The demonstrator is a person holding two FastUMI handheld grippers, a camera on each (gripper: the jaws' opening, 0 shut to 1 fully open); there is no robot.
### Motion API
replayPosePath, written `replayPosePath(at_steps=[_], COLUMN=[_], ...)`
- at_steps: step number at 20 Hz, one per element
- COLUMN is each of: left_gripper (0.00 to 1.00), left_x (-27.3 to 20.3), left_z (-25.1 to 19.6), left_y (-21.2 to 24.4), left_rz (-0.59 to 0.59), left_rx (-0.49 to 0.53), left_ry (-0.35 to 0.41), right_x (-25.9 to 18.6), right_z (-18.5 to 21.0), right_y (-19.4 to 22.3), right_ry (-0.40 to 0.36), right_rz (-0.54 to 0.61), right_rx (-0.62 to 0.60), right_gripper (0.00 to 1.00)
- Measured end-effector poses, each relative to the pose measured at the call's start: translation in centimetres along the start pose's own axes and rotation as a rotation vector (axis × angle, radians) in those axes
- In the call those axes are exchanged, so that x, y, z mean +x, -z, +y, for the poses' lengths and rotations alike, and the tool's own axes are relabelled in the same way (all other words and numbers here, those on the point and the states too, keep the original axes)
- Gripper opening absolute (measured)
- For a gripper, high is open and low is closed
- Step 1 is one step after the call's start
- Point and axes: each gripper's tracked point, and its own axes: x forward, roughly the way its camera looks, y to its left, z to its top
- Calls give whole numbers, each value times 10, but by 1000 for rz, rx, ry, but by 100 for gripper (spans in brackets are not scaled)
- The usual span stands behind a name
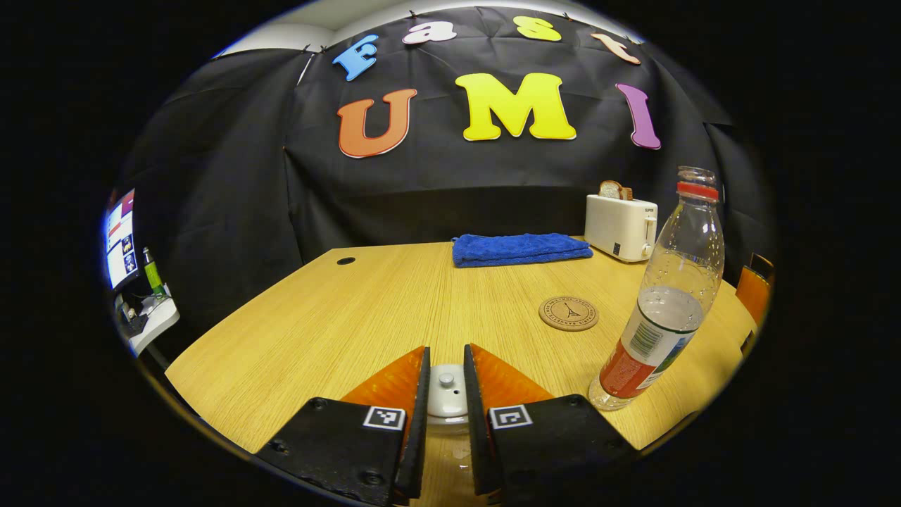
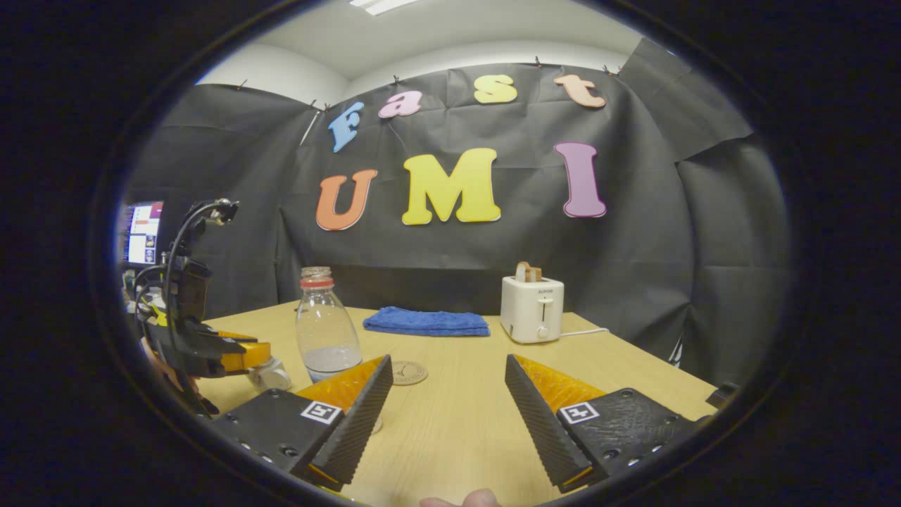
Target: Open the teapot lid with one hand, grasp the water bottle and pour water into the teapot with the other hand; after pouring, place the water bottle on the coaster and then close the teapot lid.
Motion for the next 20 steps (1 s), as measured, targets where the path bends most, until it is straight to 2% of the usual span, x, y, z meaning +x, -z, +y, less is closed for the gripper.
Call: replayPosePath(at_steps=[1, 2, 3, 4, 6, 10, 12, 14, 15, 18, 19, 20], left_gripper=[26, 15, 14, 7, 4, 3, 3, 3, 3, 2, 2, 2], left_x=[1, 2, 2, 2, 0, -9, -17, -26, -32, -43, -47, -49], left_z=[1, -1, -1, 1, -1, -1, -1, 0, 2, 16, 22, 28], left_y=[0, -1, -2, -2, -6, -25, -35, -42, -45, -50, -51, -51], left_rz=[0, -4, -10, -12, -25, -75, -105, -130, -139, -166, -176, -184], left_rx=[-10, -12, -11, -16, -40, -53, -51, -54, -58, -66, -69, -75], left_ry=[5, 21, 27, 30, 43, 74, 87, 99, 104, 100, 93, 85], right_x=[-1, -2, -2, -2, -3, -6, -5, -3, 0, 12, 16, 21], right_z=[4, 7, 10, 11, 18, 38, 56, 72, 80, 97, 101, 105], right_y=[1, 2, 4, 3, 3, 5, 13, 26, 33, 46, 47, 47], right_ry=[-18, -32, -43, -53, -87, -148, -197, -233, -246, -262, -261, -261], right_rz=[2, 1, -2, -3, -7, -9, 14, 56, 80, 131, 138, 142], right_rx=[2, 4, 7, 8, 25, 46, 46, 35, 26, 13, 10, 8], right_gripper=[96, 97, 97, 96, 96, 96, 96, 93, 95, 96, 99, 95])
